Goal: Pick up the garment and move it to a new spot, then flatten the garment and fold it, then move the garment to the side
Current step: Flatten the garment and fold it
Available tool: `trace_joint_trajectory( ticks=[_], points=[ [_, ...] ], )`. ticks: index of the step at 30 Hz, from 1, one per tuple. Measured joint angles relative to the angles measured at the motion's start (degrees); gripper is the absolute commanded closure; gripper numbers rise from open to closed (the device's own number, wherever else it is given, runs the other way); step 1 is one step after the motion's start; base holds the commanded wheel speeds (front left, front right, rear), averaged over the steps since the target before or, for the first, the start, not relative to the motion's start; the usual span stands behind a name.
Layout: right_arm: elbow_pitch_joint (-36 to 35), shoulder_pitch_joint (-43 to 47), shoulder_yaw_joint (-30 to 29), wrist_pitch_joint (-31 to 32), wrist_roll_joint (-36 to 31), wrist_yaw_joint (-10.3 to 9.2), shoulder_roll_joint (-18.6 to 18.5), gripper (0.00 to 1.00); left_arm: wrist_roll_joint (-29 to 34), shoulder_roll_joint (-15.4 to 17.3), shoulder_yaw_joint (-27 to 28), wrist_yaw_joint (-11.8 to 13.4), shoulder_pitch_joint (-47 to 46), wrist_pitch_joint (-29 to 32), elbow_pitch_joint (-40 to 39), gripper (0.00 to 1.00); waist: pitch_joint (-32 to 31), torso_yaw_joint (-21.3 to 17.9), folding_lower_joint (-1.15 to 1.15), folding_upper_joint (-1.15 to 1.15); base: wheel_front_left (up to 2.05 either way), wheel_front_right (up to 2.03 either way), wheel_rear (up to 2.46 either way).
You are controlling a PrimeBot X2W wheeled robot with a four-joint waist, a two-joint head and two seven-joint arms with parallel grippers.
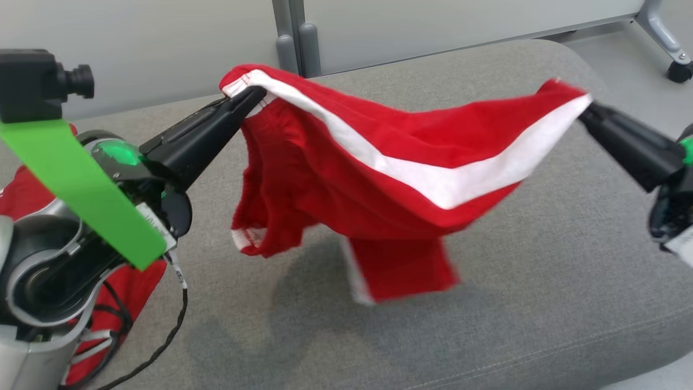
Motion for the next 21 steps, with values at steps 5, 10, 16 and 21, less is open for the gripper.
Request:
trace_joint_trajectory(
  ticks=[5, 10, 16, 21],
  points=[
    [-9.06, -0.27, -7.10, -1.14, 6.66, -0.01, -2.41, 1.00, -3.28, 0.76, 1.33, 3.36, -0.13, 3.02, -7.92, 1.00, -0.34, -0.90, 0.00, 0.00, 0.00, 0.00, 0.00],
    [-12.29, -0.41, -14.19, -1.34, 11.89, -1.09, -5.80, 1.00, -6.46, 1.21, 3.01, 5.44, -1.48, 5.81, -13.69, 1.00, 0.15, -1.43, 0.00, 0.00, 0.00, 0.00, 0.00],
    [-8.58, -0.33, -16.37, 0.71, 14.70, -4.85, -7.92, 1.00, -8.25, 2.58, 3.58, 5.91, -2.69, 9.18, -12.96, 1.00, 2.67, -1.63, 0.00, 0.00, 0.00, 0.00, 0.00],
    [-2.42, -1.80, -13.12, 0.93, 17.56, -8.13, -2.22, 1.00, -8.83, 2.60, 2.13, 5.91, -3.89, 10.90, -2.31, 1.00, 5.91, -1.39, 0.00, 0.01, 0.00, 0.00, 0.00]
  ],
)
